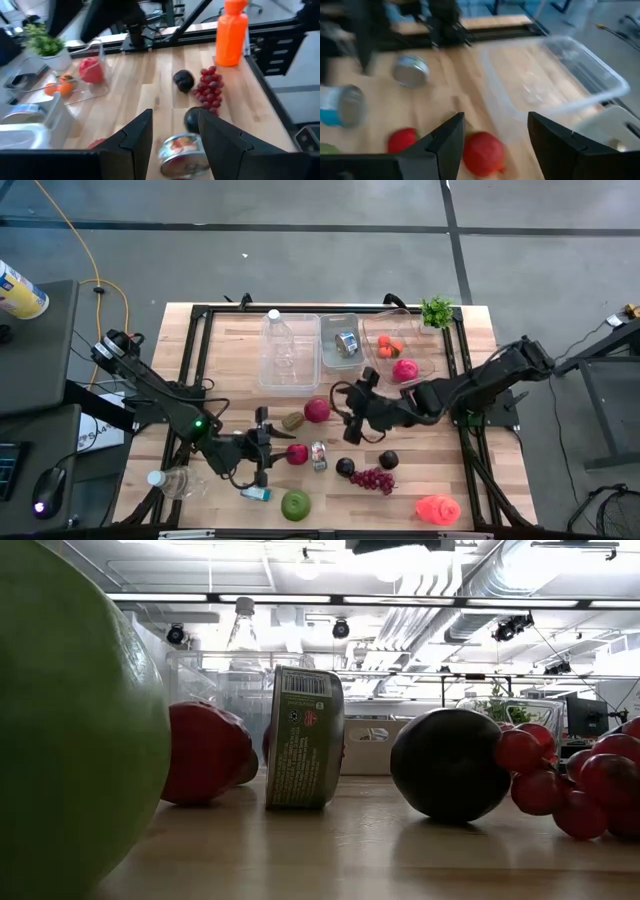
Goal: Pick & Place Food Item
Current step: Put the right green canned salmon into the white bin
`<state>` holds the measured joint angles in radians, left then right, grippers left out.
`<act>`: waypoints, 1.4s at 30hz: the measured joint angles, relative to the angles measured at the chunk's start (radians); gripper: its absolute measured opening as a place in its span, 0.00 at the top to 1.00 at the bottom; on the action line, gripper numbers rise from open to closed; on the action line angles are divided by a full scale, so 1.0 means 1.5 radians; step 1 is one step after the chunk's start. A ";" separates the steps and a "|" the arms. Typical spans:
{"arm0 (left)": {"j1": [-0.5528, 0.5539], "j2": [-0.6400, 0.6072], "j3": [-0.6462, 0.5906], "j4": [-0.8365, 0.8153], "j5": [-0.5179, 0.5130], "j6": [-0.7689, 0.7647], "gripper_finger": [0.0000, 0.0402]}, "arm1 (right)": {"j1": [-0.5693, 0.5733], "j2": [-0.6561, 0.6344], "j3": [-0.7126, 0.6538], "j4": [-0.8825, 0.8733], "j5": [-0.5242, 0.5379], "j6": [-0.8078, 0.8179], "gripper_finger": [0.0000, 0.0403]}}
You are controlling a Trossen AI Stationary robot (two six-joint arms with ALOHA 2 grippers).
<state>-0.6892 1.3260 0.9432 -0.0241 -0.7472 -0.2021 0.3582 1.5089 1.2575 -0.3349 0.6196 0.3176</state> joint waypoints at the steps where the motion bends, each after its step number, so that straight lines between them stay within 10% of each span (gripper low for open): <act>1: -0.003 -0.005 0.000 -0.011 -0.008 0.005 0.62 | 0.010 0.000 0.000 0.019 0.005 0.007 0.48; 11: -0.034 -0.045 0.000 -0.088 -0.035 0.032 0.62 | 0.116 0.000 0.001 0.300 0.002 -0.133 0.46; 32: -0.161 -0.046 -0.001 -0.158 -0.035 -0.041 0.62 | 0.197 0.254 0.140 0.153 0.079 0.176 0.46; 42: -0.175 -0.046 -0.001 -0.160 -0.022 -0.069 0.62 | 0.174 0.276 0.140 0.136 -0.053 0.211 0.46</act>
<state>-0.9524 1.2575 0.9424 -0.2639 -0.7804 -0.3058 0.6191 1.9224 1.4670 -0.1313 0.5402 0.6347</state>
